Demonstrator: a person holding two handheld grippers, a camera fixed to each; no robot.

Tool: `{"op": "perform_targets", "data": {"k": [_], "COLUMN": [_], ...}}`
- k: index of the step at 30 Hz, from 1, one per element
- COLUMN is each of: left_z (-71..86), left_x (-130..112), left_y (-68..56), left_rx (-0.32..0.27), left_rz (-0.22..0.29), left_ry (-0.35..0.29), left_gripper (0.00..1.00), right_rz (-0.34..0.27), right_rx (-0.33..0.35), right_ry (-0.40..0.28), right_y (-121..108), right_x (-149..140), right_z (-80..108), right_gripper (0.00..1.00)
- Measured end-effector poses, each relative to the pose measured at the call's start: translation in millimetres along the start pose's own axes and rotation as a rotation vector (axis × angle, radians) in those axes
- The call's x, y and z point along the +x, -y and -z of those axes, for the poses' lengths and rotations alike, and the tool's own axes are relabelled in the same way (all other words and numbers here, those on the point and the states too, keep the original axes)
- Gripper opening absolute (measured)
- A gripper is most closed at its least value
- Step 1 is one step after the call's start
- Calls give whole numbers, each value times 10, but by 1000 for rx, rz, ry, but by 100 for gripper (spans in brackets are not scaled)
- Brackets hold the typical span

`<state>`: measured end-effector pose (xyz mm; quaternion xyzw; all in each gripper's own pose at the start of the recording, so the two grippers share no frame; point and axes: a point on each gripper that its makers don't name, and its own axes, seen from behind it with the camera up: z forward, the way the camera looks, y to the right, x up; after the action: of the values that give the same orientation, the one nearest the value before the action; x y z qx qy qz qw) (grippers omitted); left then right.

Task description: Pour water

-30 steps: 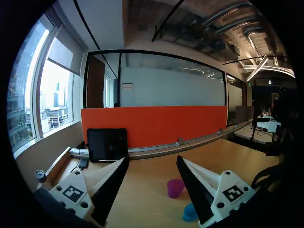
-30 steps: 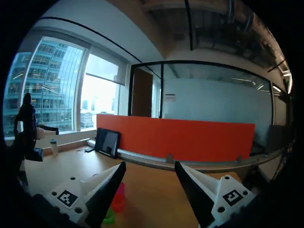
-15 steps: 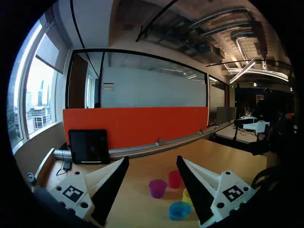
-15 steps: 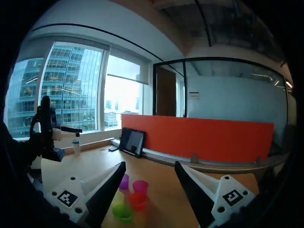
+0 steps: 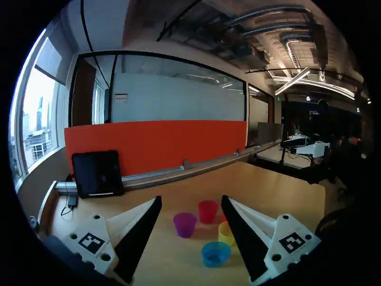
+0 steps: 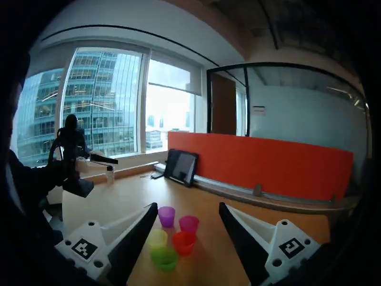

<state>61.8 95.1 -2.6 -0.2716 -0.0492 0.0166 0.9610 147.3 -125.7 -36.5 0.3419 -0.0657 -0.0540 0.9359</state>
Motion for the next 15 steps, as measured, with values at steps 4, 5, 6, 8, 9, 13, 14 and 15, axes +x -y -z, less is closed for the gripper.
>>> {"op": "perform_targets", "data": {"k": [4,5,6,8,9,13,14,15], "left_z": [-22,-26,-34,-51,-60,-96,-104,-111], "left_x": [-107,-131,-157,-214,-244,-394,-434,-474], "left_y": [-39,-48,-60,-87,-97,-138,-149,-158], "left_rx": [-18,-22,-27,-38,-41,-54,-58,-62], "left_rz": [-15,-18,-22,-28,-29,-29,-28,-28], "left_ry": [27,32,38,51,57,85,92,100], "left_gripper": [92,93,93,92,93,93,93,93], "right_rz": [18,21,23,27,29,32,33,34], "right_rx": [19,23,29,43,50,72,75,78], "right_ry": [32,37,43,54,62,97,105,112], "right_y": [42,53,68,101,115,161,167,172], "right_x": [-93,-107,-129,-182,-216,-385,-429,-471], "right_z": [1,1,-1,-6,-9,-34,-43,-51], "right_gripper": [100,100,100,100,99,99,100,100]}}
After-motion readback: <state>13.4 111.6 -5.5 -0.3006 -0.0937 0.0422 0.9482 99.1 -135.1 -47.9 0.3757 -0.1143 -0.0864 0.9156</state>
